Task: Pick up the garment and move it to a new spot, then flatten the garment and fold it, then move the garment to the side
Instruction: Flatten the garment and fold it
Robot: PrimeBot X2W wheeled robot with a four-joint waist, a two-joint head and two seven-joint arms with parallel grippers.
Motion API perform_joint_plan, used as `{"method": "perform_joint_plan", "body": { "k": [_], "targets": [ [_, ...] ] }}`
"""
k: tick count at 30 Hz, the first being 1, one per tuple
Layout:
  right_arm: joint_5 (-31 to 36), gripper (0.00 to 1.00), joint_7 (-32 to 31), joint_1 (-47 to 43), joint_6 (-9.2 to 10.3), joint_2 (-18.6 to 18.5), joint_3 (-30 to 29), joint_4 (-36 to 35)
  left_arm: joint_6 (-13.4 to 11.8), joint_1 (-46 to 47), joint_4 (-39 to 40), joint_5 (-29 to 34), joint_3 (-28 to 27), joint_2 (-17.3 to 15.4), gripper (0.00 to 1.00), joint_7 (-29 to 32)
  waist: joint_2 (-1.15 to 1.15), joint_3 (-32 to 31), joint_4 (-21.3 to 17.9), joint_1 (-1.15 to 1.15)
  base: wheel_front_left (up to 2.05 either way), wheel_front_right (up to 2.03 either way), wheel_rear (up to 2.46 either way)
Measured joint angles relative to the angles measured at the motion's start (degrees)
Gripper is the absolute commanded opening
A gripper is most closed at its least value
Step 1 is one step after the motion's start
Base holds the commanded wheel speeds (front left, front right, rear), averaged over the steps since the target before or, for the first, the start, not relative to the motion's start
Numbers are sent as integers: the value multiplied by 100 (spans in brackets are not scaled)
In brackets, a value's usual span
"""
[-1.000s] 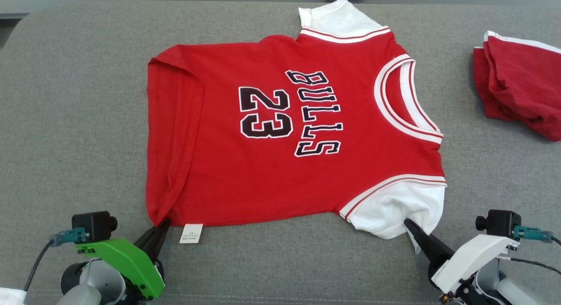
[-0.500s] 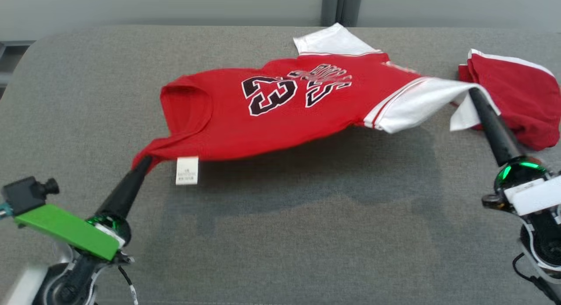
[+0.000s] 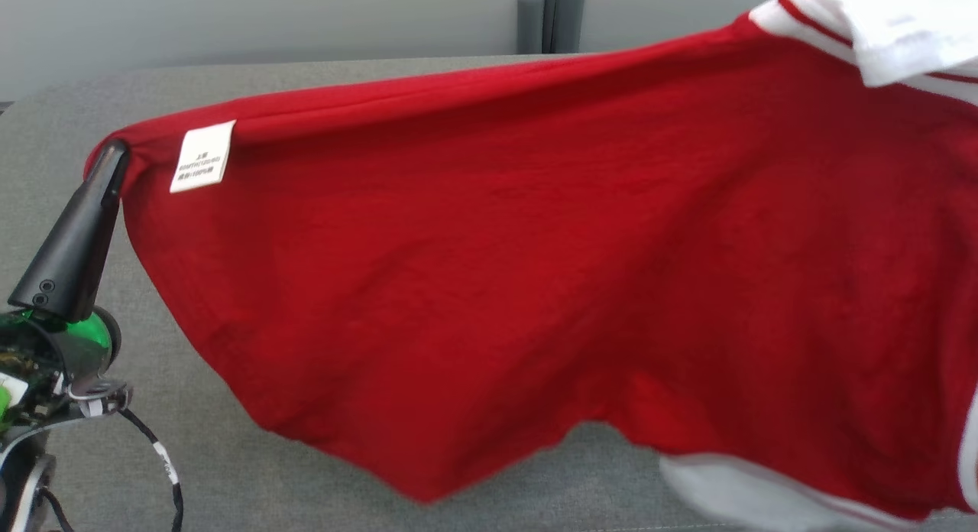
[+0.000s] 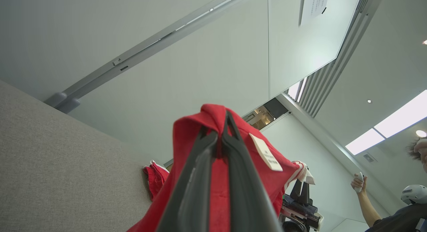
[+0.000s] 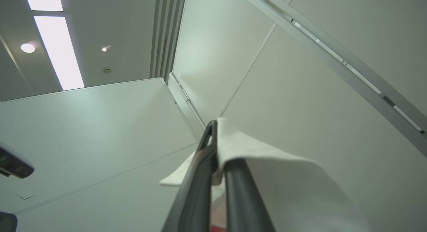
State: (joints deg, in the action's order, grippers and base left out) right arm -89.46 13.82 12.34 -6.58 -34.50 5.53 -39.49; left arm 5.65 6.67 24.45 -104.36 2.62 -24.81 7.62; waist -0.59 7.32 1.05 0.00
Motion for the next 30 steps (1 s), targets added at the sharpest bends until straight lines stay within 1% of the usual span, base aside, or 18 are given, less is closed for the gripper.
{"method": "perform_joint_plan", "body": {
  "k": [2, 4, 5, 8, 9, 10, 11, 12, 14, 16, 17, 19, 21, 23, 25, 27, 29, 30],
  "targets": [
    [-253, 0, -55, 112, 248, -22, -58, 208, -272, 132, 23, -89, 25, -186, 0, 197, 0, 84, -25, 0, 0, 0, 0],
    [-486, 0, -211, 305, 449, -27, 9, 532, -601, 403, -232, 135, 178, -589, 0, 436, 0, 191, -34, 0, 0, 0, 0],
    [-625, 0, -305, 432, 558, -12, 126, 720, -794, 569, -443, 157, 235, -687, 0, 531, 0, 252, -31, 0, 0, 0, 0],
    [-747, 0, -570, 932, 987, 153, 664, 1424, -1352, 1114, -1199, 223, 591, -716, 0, 742, 0, 454, -2, 0, 0, 0, 0],
    [-734, 0, -601, 1135, 1182, 261, 838, 1704, -1493, 1313, -1447, 325, 708, -728, 0, 775, 0, 522, 11, 0, 0, 0, 0],
    [-705, 0, -657, 1380, 1352, 377, 1015, 1991, -1513, 1546, -1701, 515, 794, -733, 0, 767, 0, 594, 26, 0, 0, 0, 0],
    [-573, 0, -662, 1677, 1557, 512, 1162, 2249, -1494, 1813, -1900, 787, 904, -784, 0, 759, 0, 665, 40, 0, 0, 0, 0],
    [-287, 0, -623, 2428, 1669, 858, 1379, 2671, -1429, 2426, -2163, 1255, 998, -820, 0, 608, 0, 810, 67, 0, 0, 0, 0],
    [70, 0, -378, 3289, 1647, 1252, 1408, 2998, -1373, 3136, -2337, 1827, 998, -788, 0, 233, 0, 960, 87, 0, 0, 0, 0],
    [550, 0, -172, 4083, 1561, 1494, 1426, 3153, -1311, 3908, -2295, 2601, 855, -644, 0, -371, 0, 1109, 99, 0, 0, 0, 0],
    [716, 0, -127, 4449, 1523, 1584, 1427, 3140, -1293, 4315, -2212, 2648, 723, -448, 0, -581, 0, 1185, 103, 1, 0, 0, 0],
    [833, 0, -115, 5110, 1464, 1850, 1511, 3050, -1212, 4916, -2023, 2778, 733, -131, 0, -871, 0, 1336, 105, 0, 0, 0, 0],
    [961, 0, -116, 5496, 1439, 2030, 1702, 3143, -1013, 5082, -2013, 3044, 989, -93, 0, -948, 0, 1489, 103, 0, 0, 0, 0],
    [1132, 0, -136, 5506, 1418, 2062, 2080, 3315, -789, 4926, -2151, 3526, 1274, -215, 0, -1024, 0, 1645, 91, 0, 0, 0, 0],
    [1267, 0, -201, 5248, 1418, 2059, 2357, 3517, -525, 4595, -2409, 3708, 1591, -192, 0, -1134, 0, 1795, 72, 0, 0, 0, 0],
    [1332, 0, -225, 4679, 1418, 2013, 2597, 3799, -381, 4034, -2852, 3754, 1791, 9, 0, -1259, 0, 1935, 51, 0, 0, 0, 0],
    [1247, 0, -224, 3822, 1419, 2018, 2731, 4222, -312, 3403, -3348, 3673, 1807, 270, 0, -1502, 0, 2048, 28, 1, 0, 0, 0],
    [1209, 0, -223, 3380, 1421, 2018, 2796, 4421, -245, 3119, -3544, 3646, 1863, 289, 0, -1512, 0, 2087, 13, 1, 0, 0, 0]
  ]
}}
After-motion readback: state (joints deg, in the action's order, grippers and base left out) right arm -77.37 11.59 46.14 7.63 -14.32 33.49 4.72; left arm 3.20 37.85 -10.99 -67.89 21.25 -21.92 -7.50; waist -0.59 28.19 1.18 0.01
